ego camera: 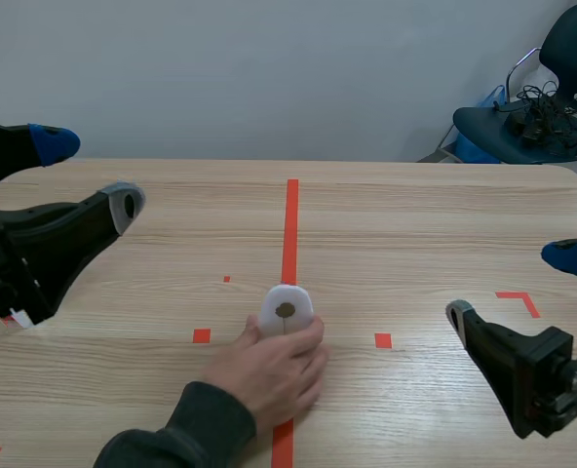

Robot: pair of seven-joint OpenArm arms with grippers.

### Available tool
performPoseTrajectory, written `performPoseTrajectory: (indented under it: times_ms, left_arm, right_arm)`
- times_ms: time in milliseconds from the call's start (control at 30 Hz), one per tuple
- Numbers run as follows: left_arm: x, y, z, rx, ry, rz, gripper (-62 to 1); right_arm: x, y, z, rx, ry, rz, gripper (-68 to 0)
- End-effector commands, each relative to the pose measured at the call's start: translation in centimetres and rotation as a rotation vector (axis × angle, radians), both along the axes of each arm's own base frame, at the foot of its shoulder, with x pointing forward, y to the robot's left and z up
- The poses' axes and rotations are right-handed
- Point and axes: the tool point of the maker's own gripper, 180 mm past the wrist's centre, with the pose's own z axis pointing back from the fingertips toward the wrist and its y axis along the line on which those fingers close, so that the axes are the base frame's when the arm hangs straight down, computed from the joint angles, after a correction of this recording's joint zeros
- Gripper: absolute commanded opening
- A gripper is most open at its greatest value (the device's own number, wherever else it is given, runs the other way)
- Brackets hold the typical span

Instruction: Do the leaf sorting experiment

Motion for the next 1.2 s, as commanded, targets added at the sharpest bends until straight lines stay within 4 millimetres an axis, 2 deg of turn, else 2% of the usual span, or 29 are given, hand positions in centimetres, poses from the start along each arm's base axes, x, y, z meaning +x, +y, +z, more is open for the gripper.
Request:
performPoseTrajectory:
  times_ms: [0, 233, 667, 833, 967, 1167]
  left_arm:
    - [-0.6, -0.8, -1.0, -0.029, 0.041, -0.013, 1.4]
    - [-3.0, -4.0, -3.5, -0.052, 0.131, -0.082, 1.4]
    - [-3.1, -4.2, -3.6, -0.047, 0.124, -0.084, 1.4]
    - [-3.1, -4.2, -3.7, -0.036, 0.122, -0.085, 1.4]
    - [-3.1, -4.2, -3.8, -0.03, 0.122, -0.086, 1.4]
    - [-3.2, -4.2, -3.9, -0.018, 0.121, -0.088, 1.4]
  right_arm:
    - [0.4, 0.1, 1.1, 0.019, -0.037, -0.004, 0.4]
    - [0.4, 0.1, 1.1, 0.019, -0.037, -0.004, 0.4]
    - [0.6, 0.0, 1.0, 0.002, -0.037, 0.0, 0.4]
    - [1.7, 0.4, -0.2, -0.02, -0.002, 0.034, 0.4]
    - [2.8, 1.0, -2.5, 0.01, 0.036, 0.065, 0.4]
    - [4.2, 4.1, -5.2, 0.049, 0.015, 0.212, 0.4]
